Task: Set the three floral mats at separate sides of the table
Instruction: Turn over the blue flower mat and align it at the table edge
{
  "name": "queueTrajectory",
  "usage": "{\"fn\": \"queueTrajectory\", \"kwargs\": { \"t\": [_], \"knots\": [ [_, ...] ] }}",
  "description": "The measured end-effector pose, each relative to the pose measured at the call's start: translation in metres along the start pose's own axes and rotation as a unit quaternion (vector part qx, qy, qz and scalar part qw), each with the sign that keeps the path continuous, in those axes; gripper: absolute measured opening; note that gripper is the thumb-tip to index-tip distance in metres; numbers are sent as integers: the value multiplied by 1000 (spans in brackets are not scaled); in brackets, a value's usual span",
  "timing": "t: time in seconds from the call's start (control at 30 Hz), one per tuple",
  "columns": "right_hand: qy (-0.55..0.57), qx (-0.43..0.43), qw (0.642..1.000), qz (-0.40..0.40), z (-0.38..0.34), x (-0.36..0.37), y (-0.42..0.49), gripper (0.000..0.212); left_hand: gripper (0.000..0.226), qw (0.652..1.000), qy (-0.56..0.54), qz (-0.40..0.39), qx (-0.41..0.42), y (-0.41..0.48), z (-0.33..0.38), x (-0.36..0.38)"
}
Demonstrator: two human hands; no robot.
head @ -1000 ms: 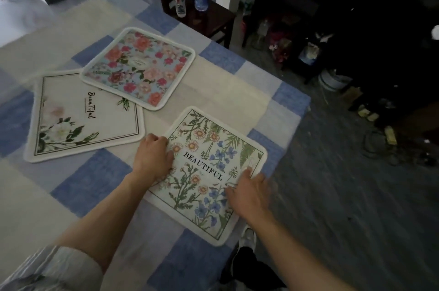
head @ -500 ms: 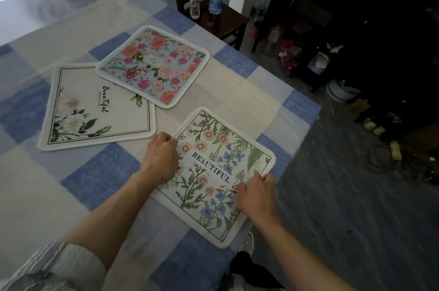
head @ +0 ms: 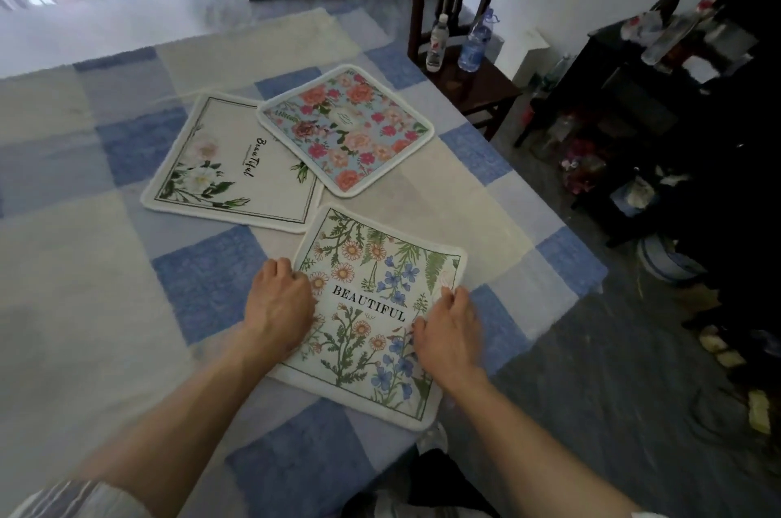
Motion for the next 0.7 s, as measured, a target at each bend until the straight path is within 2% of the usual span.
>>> {"fn": "queueTrajectory", "kwargs": {
  "t": [0.27,0.43,0.57,0.7],
  "knots": [
    [56,-175,983,-15,11,-6,59,55,35,980,-66,54,-182,-50,18,19],
    [64,-286,956,-37,20,-16,79,52,37,957,-83,33,-276,-83,52,24],
    [63,-328,941,-45,17,-19,90,54,36,943,-103,7,-316,-101,72,33],
    [43,-353,933,-49,6,-16,99,57,43,926,-145,17,-347,-113,74,45]
  ]
}}
Point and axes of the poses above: each hand's wrist, its own y-axis towards the middle knuckle, its own x-axis out of the palm, z = x × y, the point moved 5 cm from there along y, towards the middle knuckle, and after that the axes turned 12 degrees about -y, right-handed, at the moved point
